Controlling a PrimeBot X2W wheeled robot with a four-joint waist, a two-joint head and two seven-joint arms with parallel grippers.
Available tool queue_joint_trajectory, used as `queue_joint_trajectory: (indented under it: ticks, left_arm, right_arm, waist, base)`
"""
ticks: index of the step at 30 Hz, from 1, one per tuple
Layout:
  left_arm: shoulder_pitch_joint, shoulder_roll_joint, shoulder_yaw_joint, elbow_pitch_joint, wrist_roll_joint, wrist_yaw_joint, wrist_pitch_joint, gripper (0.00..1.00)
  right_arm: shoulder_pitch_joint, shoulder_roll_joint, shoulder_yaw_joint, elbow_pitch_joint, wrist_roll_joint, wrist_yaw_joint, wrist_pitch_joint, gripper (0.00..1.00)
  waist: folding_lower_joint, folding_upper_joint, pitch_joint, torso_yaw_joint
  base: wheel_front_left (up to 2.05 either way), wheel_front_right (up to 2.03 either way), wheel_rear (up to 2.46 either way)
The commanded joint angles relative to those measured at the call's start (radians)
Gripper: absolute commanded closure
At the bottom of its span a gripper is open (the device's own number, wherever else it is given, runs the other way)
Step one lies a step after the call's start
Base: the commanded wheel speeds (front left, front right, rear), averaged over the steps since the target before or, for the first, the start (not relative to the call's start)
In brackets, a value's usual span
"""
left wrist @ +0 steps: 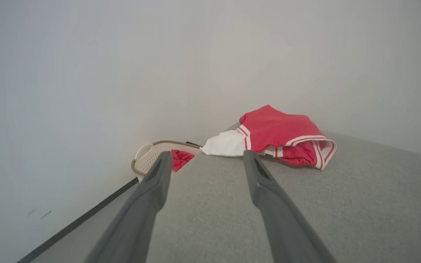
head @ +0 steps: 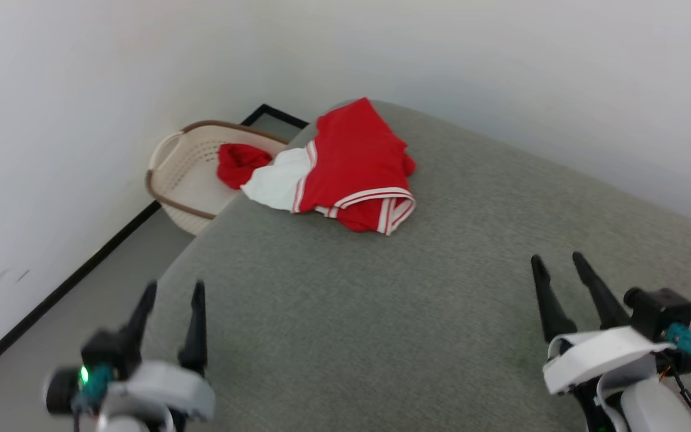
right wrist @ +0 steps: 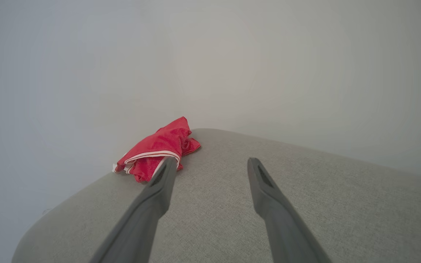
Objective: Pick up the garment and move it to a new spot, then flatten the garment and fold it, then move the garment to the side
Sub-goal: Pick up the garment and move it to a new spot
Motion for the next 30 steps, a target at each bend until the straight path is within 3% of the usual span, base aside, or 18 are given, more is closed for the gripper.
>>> queue_joint_trajectory:
  ticks: [1, 7, 16, 18, 22, 24, 30]
  left_arm:
    - [-0.034, 0.026, -0.006, 0.016, 0.009, -0.008, 0.001, 0.00]
    - [-0.244, 0.094, -0.040, 0.092, -0.050, -0.016, 0.008, 0.00]
    - [-0.530, 0.315, -0.078, 0.223, -0.279, -0.016, 0.131, 0.00]
    - [-0.580, 0.368, -0.090, 0.280, -0.315, -0.016, 0.160, 0.00]
    - [-0.656, 0.416, -0.124, 0.398, -0.410, -0.016, 0.250, 0.00]
    - [-0.686, 0.431, -0.122, 0.449, -0.495, -0.016, 0.335, 0.00]
    - [-0.711, 0.526, -0.242, 0.508, -0.617, -0.015, 0.603, 0.00]
  right_arm:
    - [0.013, 0.008, 0.008, -0.017, -0.013, 0.001, -0.005, 0.00]
    - [-0.017, -0.012, 0.044, -0.089, -0.031, 0.000, -0.005, 0.00]
    - [-0.100, -0.014, 0.115, -0.157, 0.002, 0.000, -0.003, 0.00]
    - [-0.106, -0.011, 0.124, -0.166, 0.007, 0.000, -0.003, 0.00]
    - [-0.110, -0.007, 0.130, -0.182, 0.016, 0.000, -0.003, 0.00]
    - [-0.117, -0.005, 0.137, -0.192, 0.017, 0.000, -0.003, 0.00]
    - [-0.140, -0.001, 0.159, -0.230, 0.023, 0.000, -0.003, 0.00]
  waist:
    - [0.0000, 0.0000, 0.011, -0.047]
    - [0.0000, 0.0000, 0.129, -0.258]
    - [0.0000, 0.0000, 0.292, -0.531]
    - [0.0000, 0.0000, 0.305, -0.572]
    - [0.0000, 0.0000, 0.320, -0.628]
    - [0.0000, 0.0000, 0.328, -0.650]
    - [0.0000, 0.0000, 0.364, -0.702]
  base:
    - [0.00, 0.00, 0.00]
    - [0.00, 0.00, 0.00]
    - [0.00, 0.00, 0.00]
    - [0.00, 0.00, 0.00]
    - [0.00, 0.00, 0.00]
    - [0.00, 0.00, 0.00]
    - [0.00, 0.00, 0.00]
